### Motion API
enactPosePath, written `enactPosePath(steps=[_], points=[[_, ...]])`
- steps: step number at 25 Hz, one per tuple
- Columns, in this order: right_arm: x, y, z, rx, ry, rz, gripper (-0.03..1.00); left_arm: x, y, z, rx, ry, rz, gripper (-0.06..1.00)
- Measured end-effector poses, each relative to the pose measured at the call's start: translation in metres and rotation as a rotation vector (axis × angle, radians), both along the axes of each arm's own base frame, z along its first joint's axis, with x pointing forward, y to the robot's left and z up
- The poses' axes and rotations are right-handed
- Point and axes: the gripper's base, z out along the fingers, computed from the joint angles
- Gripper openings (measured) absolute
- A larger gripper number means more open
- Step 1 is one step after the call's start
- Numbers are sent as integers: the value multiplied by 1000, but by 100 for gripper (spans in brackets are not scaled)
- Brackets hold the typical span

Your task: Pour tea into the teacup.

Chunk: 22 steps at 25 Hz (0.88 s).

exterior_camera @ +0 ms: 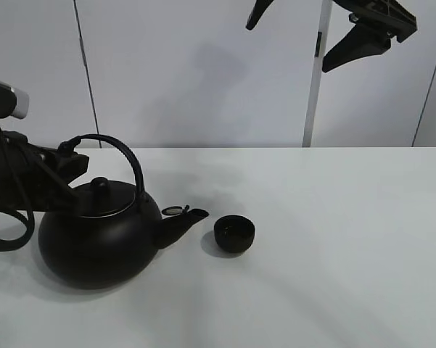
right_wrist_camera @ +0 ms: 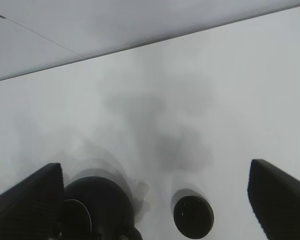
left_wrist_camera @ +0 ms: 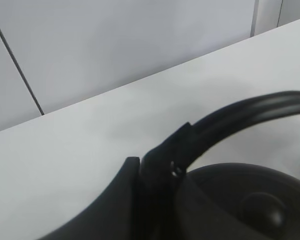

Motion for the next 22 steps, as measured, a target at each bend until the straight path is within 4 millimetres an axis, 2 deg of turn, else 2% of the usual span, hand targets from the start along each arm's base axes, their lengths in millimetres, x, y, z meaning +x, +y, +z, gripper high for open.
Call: enactPosePath(steps=[10,16,22], points=[[0,0,0,0,0,0,69,0,-1,0,-9,5,-10,11],[0,0,0,0,0,0,69,1,-3,5,-77,-15,-6,25],[0,0,0,0,0,0,69,0,-2,5,-111,-6,-1,30]])
